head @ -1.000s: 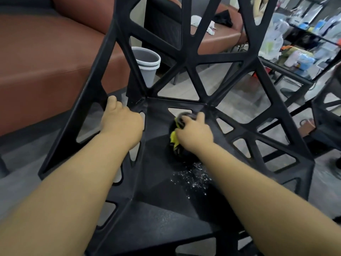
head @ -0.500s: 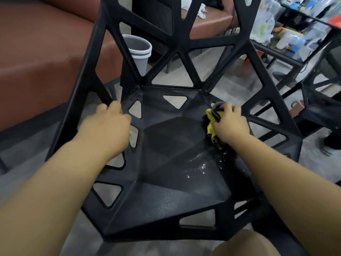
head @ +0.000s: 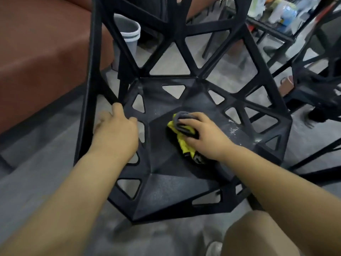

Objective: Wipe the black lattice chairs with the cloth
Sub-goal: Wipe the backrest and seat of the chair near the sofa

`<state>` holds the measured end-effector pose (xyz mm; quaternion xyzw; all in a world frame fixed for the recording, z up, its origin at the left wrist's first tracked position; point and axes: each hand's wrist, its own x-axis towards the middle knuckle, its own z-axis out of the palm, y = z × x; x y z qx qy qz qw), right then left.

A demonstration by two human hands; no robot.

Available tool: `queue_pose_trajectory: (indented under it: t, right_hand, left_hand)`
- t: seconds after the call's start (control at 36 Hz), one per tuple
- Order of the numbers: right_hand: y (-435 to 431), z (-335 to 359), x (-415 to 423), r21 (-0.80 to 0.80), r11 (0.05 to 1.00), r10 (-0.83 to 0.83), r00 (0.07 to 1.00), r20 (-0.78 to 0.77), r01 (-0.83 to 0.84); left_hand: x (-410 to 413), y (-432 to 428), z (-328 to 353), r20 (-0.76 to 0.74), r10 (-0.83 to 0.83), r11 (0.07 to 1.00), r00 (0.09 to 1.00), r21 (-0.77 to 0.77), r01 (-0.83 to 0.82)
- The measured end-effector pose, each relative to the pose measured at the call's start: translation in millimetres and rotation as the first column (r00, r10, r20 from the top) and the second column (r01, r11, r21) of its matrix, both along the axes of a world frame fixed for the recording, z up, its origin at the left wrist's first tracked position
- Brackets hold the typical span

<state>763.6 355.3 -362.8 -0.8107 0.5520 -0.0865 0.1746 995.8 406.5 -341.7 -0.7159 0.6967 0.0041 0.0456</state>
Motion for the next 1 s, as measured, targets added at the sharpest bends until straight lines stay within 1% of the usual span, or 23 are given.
queue_pose_trajectory:
  t: [0.06,0.11,0.14,0.19,0.22,0.25,0.31,0.39,0.44,0.47,0.53,0.56,0.61,0.64,0.69,0.75,0.78,0.81,0.83,0.86,0.89,0.94,1.0]
  right_hand:
    - [-8.0,2.7,-22.7,-0.043,0.969,-0.246,0.964,-0.104,0.243]
    - [-11.9,6.3,-34.4,-0.076,0.883,-0.470,0.865,-0.175,0.464]
    - [-11.9,8.0,-34.1,-0.087,0.834,-0.551,0.813,-0.188,0.545]
    - [-6.4,10.3,-21.0,-0.090,0.769,-0.635,0.743,-0.209,0.632]
    - [-1.8,10.9,-10.1,-0.082,0.762,-0.643,0.737,-0.209,0.642]
    - [4.4,10.6,2.4,-0.073,0.774,-0.629,0.752,-0.197,0.629]
    - [24.2,11.2,29.5,-0.073,0.847,-0.531,0.833,-0.159,0.526]
    - [59.6,12.1,57.1,-0.100,0.964,-0.255,0.965,-0.062,0.248]
    - [77.1,12.8,55.1,-0.094,0.992,-0.087,0.995,-0.039,0.083]
    - [82.7,13.6,48.7,-0.089,0.996,-0.033,0.999,-0.033,0.030]
    - [87.3,15.6,28.6,-0.094,0.995,-0.021,1.000,-0.017,0.019]
    - [86.9,17.0,16.5,-0.112,0.991,-0.076,0.997,-0.010,0.075]
    - [83.6,19.8,-7.4,-0.145,0.947,-0.293,0.956,-0.019,0.287]
    - [81.2,21.2,-18.4,-0.148,0.900,-0.420,0.907,-0.040,0.410]
    - [75.1,22.8,-32.6,-0.154,0.772,-0.632,0.772,-0.071,0.617]
    - [72.8,23.3,-30.2,-0.171,0.663,-0.748,0.656,-0.103,0.729]
    - [73.3,23.0,-23.3,-0.185,0.633,-0.774,0.620,-0.131,0.752]
    - [75.4,23.1,-13.5,-0.200,0.626,-0.779,0.606,-0.160,0.753]
    - [79.0,22.3,-1.8,-0.209,0.644,-0.765,0.620,-0.172,0.736]
    - [84.3,20.9,11.6,-0.214,0.680,-0.732,0.663,-0.156,0.701]
    - [91.5,18.6,25.3,-0.221,0.734,-0.674,0.729,-0.118,0.642]
    - [111.2,14.0,51.3,-0.253,0.849,-0.488,0.872,-0.037,0.465]
    - [132.5,9.1,66.2,-0.268,0.918,-0.303,0.953,-0.001,0.292]
  left_hand:
    - [-0.3,2.2,-0.4,0.023,-0.042,0.999,0.999,0.025,0.042]
    - [-0.5,4.1,-1.0,0.037,-0.076,0.996,0.996,0.052,0.074]
    - [-0.7,4.5,-0.1,0.041,-0.091,0.994,0.995,0.065,0.088]
    - [-1.6,5.8,2.3,0.027,-0.102,0.991,0.994,0.090,0.099]
    - [-2.2,6.2,3.5,0.013,-0.101,0.990,0.995,0.102,0.099]
    - [-2.9,6.4,4.7,0.005,-0.104,0.989,0.995,0.110,0.102]
    - [-5.3,7.1,5.2,0.012,-0.116,0.987,0.993,0.115,0.114]
    - [-7.4,6.7,2.2,-0.017,-0.115,0.985,0.993,0.129,0.116]
    - [-8.5,5.8,0.0,-0.024,-0.110,0.984,0.994,0.141,0.112]
    - [-8.6,5.3,-0.4,-0.026,-0.104,0.984,0.994,0.144,0.106]
    - [-7.9,4.5,-2.0,-0.041,-0.090,0.984,0.995,0.151,0.096]
    - [-7.7,4.4,-2.6,-0.054,-0.087,0.983,0.995,0.155,0.094]
    - [-6.6,4.8,-2.2,-0.074,-0.077,0.984,0.994,0.157,0.088]
    - [-6.5,5.0,-1.8,-0.084,-0.071,0.984,0.994,0.157,0.083]
    - [-7.2,5.1,-0.4,-0.102,-0.055,0.985,0.993,0.159,0.071]
    - [-9.0,6.4,0.8,-0.097,-0.049,0.985,0.994,0.159,0.065]
    - [-10.2,7.4,0.9,-0.089,-0.058,0.986,0.994,0.153,0.071]
    - [-10.9,8.8,0.8,-0.082,-0.080,0.986,0.993,0.139,0.091]
    - [-11.1,10.2,0.0,-0.078,-0.116,0.985,0.990,0.119,0.125]
    - [-11.1,10.8,-1.2,-0.078,-0.161,0.981,0.984,0.100,0.169]
    - [-10.5,10.8,-3.2,-0.085,-0.208,0.972,0.974,0.088,0.216]
    - [-8.7,9.1,-5.8,-0.117,-0.288,0.949,0.951,0.096,0.299]
    - [-7.2,5.8,-5.7,-0.146,-0.320,0.935,0.936,0.112,0.337]
